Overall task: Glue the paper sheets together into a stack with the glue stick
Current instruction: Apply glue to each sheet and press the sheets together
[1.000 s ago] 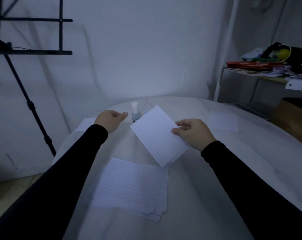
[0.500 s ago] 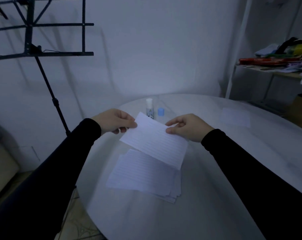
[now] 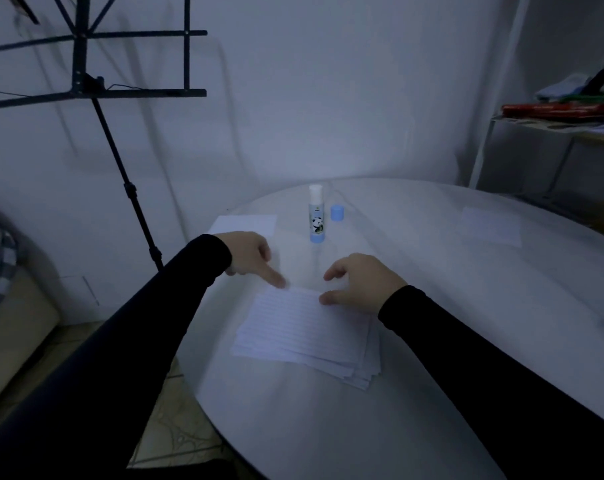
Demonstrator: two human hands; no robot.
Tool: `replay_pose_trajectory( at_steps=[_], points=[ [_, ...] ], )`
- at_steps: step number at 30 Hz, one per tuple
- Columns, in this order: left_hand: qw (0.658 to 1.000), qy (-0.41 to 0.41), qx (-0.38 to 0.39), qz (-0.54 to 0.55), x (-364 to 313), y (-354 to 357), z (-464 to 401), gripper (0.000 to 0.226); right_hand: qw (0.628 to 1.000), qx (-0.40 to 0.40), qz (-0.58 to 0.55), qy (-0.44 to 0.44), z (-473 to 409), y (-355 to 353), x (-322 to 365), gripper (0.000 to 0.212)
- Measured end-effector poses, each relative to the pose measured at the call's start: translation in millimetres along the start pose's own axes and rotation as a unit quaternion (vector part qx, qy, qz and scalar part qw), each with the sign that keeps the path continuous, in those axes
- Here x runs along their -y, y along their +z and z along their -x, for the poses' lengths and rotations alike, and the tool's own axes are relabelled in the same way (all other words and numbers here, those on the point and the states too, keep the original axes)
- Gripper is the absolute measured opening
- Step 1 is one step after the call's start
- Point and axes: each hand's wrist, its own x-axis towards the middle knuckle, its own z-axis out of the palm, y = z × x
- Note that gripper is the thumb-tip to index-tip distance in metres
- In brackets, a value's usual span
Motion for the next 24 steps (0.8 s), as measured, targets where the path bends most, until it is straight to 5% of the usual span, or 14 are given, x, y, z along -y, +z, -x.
replay_pose_trajectory(
  at_steps=[3, 6, 14, 19, 21, 24],
  points=[
    [0.995, 0.070, 0.047, 0.062, -13.4, 7.6, -1.1, 0.053, 0.998, -0.018, -0.017, -0.065, 6.5, -4.5, 8.8, 0.035],
    [0.988, 0.086, 0.118, 0.041, -20.3, 20.9, -3.4, 0.036, 0.991, 0.087, 0.043, -0.094, 13.0, -6.8, 15.5, 0.044],
    [0.984, 0.080, 0.127, 0.099, -9.6, 24.8, -17.6, 0.027, 0.989, 0.119, 0.045, -0.077, 2.6, -10.1, 1.4, 0.044],
    [0.980, 0.044, -0.112, 0.160, 7.4, 11.2, -45.2, 0.028, 0.994, -0.054, -0.097, 0.003, -46.1, -14.4, -8.4, 0.030],
    [0.965, 0.010, -0.207, 0.161, 16.6, 9.4, -65.4, 0.029, 0.982, -0.101, -0.156, 0.039, -69.8, -14.2, -10.3, 0.040],
    [0.960, -0.053, -0.245, 0.124, 28.6, 10.7, -100.6, 0.051, 0.967, -0.124, -0.212, 0.062, -102.7, -10.3, -10.2, 0.064]
  ],
)
